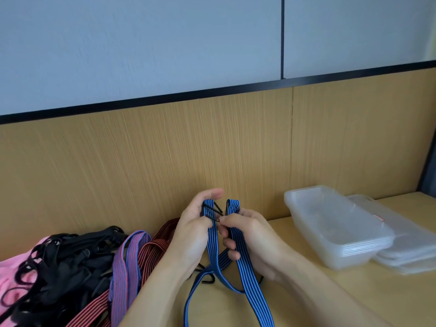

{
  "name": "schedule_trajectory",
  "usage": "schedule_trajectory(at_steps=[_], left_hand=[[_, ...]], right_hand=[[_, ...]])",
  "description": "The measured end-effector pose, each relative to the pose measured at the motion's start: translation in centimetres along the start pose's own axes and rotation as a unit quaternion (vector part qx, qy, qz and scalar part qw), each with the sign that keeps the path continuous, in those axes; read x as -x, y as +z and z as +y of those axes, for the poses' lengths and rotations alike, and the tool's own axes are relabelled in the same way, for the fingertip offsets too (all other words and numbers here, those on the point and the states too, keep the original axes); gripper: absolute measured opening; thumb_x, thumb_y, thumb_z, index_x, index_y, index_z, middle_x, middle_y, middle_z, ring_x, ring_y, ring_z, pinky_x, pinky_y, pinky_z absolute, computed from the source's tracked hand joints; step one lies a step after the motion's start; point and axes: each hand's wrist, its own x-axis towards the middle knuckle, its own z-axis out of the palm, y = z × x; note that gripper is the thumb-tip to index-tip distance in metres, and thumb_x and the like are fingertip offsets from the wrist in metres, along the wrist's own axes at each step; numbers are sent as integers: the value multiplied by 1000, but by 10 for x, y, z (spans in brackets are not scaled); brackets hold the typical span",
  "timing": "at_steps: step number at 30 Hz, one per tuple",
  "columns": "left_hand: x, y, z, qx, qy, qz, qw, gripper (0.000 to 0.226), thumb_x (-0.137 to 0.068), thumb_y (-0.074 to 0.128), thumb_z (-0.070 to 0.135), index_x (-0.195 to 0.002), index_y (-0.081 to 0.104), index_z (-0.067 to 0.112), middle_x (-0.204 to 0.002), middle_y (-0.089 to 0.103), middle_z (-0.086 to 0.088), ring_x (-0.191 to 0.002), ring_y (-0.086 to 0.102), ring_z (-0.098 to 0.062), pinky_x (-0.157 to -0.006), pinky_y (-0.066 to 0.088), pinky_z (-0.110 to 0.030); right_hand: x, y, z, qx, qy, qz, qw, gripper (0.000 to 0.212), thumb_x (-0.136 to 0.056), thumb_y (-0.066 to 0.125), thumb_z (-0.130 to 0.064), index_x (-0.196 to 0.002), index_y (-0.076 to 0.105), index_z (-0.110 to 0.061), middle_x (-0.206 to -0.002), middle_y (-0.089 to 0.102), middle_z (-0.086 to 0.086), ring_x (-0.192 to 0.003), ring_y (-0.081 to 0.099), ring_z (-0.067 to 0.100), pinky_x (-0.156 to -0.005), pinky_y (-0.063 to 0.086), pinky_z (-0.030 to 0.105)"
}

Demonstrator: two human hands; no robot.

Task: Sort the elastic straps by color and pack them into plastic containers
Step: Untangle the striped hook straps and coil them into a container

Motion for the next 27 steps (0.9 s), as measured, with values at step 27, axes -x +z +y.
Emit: schedule_trajectory(at_steps=[27], left_hand=[[-7, -13, -4, 99, -42, -27, 994, 27, -92, 59, -9, -113, 74, 2, -109, 74, -19, -92, 73, -27, -76, 58, -27]], right_hand=[[-8, -8, 8, 97, -71, 173, 977, 13, -101, 57, -10, -100, 61, 3, -70, 66, 3, -51, 50, 10, -43, 40, 24]])
